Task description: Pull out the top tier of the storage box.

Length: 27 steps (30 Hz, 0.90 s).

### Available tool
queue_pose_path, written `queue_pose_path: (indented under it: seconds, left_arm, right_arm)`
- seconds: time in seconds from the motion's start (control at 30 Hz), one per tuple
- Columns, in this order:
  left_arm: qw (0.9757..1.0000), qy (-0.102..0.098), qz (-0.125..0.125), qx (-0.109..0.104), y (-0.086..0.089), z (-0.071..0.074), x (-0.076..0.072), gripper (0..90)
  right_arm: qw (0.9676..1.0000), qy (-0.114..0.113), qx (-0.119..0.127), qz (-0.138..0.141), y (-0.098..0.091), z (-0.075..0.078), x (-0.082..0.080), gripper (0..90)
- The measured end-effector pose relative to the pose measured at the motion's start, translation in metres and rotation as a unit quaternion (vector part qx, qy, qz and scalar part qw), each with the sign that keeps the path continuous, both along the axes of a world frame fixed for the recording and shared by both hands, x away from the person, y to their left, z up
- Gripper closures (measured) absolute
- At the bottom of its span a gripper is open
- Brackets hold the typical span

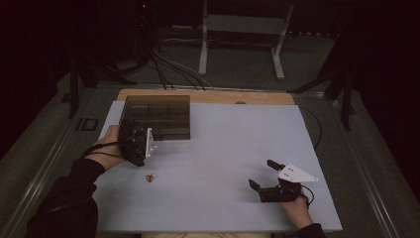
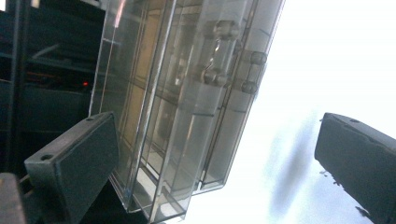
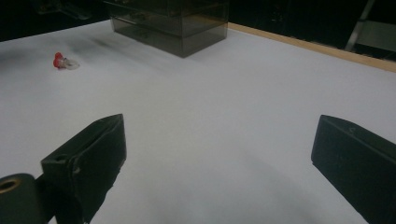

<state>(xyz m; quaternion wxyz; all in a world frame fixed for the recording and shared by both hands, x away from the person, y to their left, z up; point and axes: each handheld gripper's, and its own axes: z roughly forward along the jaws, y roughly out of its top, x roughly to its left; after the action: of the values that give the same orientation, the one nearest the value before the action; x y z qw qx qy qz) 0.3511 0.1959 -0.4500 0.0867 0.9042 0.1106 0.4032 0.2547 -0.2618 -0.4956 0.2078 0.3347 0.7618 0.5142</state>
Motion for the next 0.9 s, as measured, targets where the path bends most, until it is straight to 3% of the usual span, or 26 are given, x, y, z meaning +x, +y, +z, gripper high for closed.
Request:
queue_pose_path:
  seconds: [0.2, 0.27, 0.43, 0.47, 0.5, 0.53, 0.57, 0.73, 0.9]
  left_arm:
    - [0.9984, 0.031, -0.01, -0.047, 0.015, 0.013, 0.007, 0.0]
    - [0.9976, 0.043, -0.008, -0.054, 0.02, 0.015, 0.009, 0.0]
    - [0.9963, 0.051, -0.011, -0.068, 0.028, 0.02, 0.011, 0.0]
    - [0.9946, 0.059, -0.019, -0.083, 0.031, 0.022, 0.012, 0.0]
    - [0.9946, 0.059, -0.019, -0.083, 0.031, 0.022, 0.012, 0.0]
    - [0.9915, 0.076, -0.028, -0.102, 0.034, 0.024, 0.014, 0.0]
    - [0.9902, 0.081, -0.032, -0.109, 0.035, 0.025, 0.014, 0.0]
    - [0.9869, 0.099, -0.057, -0.113, 0.041, 0.028, 0.019, 0.2]
    - [0.9847, 0.106, -0.065, -0.122, 0.044, 0.03, 0.023, 0.6]
  right_arm:
    - [1.0, 0.0, 0.0, 0.0, 0.0, 0.0, 0.0, 3.0]
    - [1.0, 0.0, 0.0, 0.0, 0.0, 0.0, 0.0, 3.0]
    - [1.0, 0.001, -0.001, 0.002, 0.001, 0.0, 0.0, 3.0]
    - [1.0, 0.001, 0.0, 0.002, 0.001, 0.0, 0.0, 3.0]
    - [1.0, 0.001, 0.0, 0.002, 0.001, 0.0, 0.0, 3.0]
    - [1.0, 0.001, 0.0, 0.001, 0.001, 0.0, 0.0, 3.0]
    - [1.0, 0.001, 0.0, 0.001, 0.001, -0.001, 0.0, 3.0]
    - [1.0, 0.002, 0.0, 0.002, 0.001, -0.001, 0.0, 3.0]
    - [1.0, 0.004, -0.001, 0.002, 0.001, -0.001, 0.0, 3.0]
